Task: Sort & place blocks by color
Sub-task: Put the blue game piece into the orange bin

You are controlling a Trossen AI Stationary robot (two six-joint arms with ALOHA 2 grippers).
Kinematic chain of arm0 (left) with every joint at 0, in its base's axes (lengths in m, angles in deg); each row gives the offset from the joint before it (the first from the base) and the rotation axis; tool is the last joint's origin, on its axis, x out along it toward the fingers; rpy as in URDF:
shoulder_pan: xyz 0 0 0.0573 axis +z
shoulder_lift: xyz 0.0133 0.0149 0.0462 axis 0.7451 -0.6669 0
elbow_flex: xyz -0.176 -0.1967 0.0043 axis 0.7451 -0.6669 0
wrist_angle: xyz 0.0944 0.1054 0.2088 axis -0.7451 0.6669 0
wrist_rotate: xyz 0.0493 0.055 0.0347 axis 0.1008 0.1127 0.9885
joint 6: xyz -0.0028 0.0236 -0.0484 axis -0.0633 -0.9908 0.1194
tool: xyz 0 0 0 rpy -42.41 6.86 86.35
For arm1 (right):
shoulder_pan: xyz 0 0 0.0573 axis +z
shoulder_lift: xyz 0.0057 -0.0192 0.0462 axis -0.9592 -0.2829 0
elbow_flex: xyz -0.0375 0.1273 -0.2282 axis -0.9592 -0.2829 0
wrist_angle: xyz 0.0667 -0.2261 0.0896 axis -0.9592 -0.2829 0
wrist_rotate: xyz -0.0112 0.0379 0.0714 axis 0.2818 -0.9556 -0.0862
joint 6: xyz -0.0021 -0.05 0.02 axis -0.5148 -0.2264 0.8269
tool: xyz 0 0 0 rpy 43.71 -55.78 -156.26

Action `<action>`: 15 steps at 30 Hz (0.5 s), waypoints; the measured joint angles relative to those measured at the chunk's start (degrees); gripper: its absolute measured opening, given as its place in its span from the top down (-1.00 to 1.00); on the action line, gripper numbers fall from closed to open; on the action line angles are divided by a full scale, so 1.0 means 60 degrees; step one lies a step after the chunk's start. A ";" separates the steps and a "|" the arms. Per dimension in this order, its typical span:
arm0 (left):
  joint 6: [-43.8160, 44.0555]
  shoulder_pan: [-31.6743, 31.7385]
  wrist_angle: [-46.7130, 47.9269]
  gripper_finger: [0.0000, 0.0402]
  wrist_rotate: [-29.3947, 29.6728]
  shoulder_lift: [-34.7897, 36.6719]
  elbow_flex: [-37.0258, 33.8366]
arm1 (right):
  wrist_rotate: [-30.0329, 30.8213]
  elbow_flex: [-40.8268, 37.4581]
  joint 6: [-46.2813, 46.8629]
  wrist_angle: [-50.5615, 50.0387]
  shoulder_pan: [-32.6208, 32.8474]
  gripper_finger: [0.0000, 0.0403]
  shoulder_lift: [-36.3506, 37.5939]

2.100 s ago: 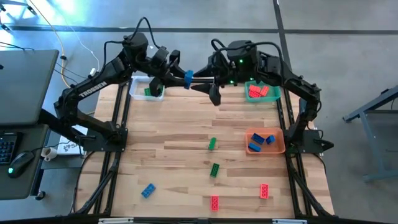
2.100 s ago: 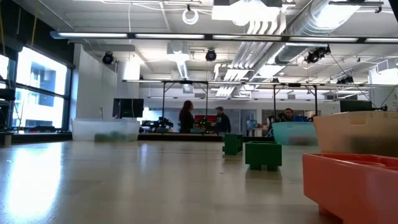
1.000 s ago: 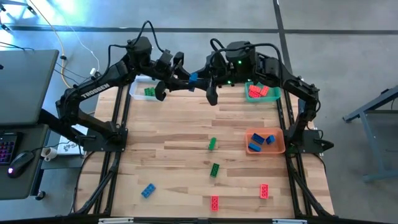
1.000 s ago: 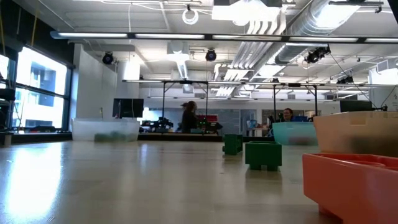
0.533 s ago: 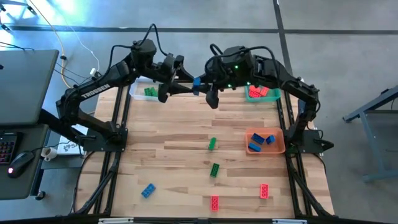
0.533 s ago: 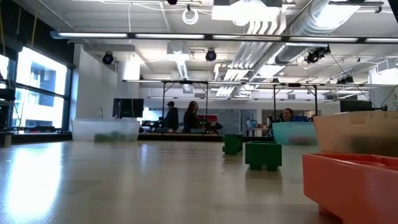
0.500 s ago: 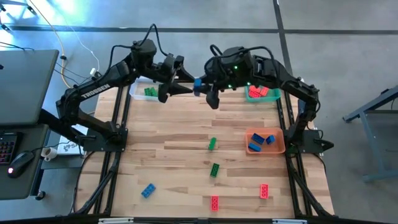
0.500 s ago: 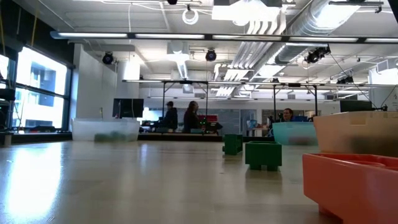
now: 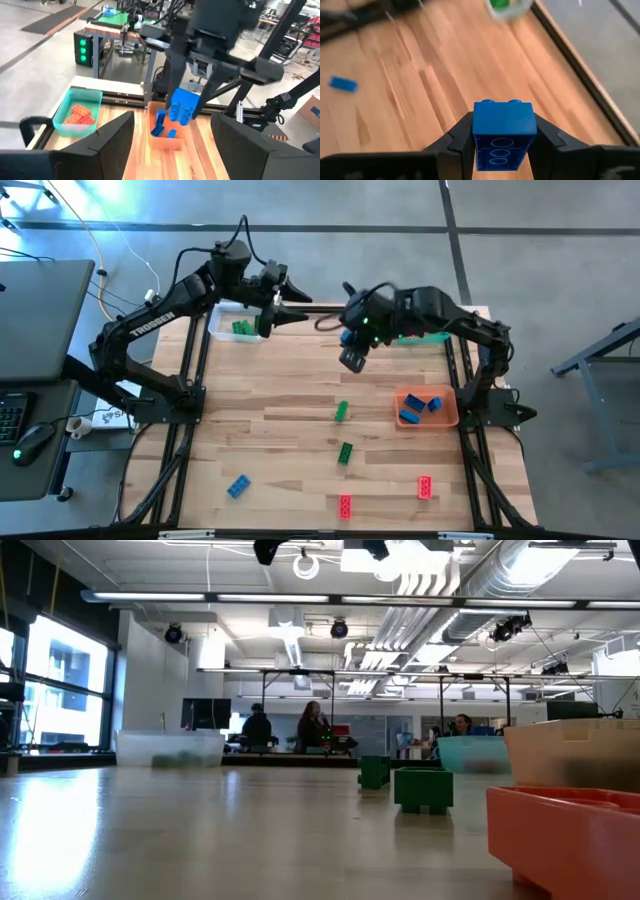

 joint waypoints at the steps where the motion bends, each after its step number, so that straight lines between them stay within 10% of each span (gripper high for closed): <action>1: -0.0002 0.0040 0.0087 -0.26 0.0000 0.0000 0.0000 | 0.0079 -0.0109 0.0168 -0.0215 0.0090 0.45 -0.0001; 15: -0.0259 0.0171 0.1370 -0.26 0.0004 0.0000 0.0000 | -0.0043 -0.3427 0.1713 -0.1300 0.0963 0.45 0.0093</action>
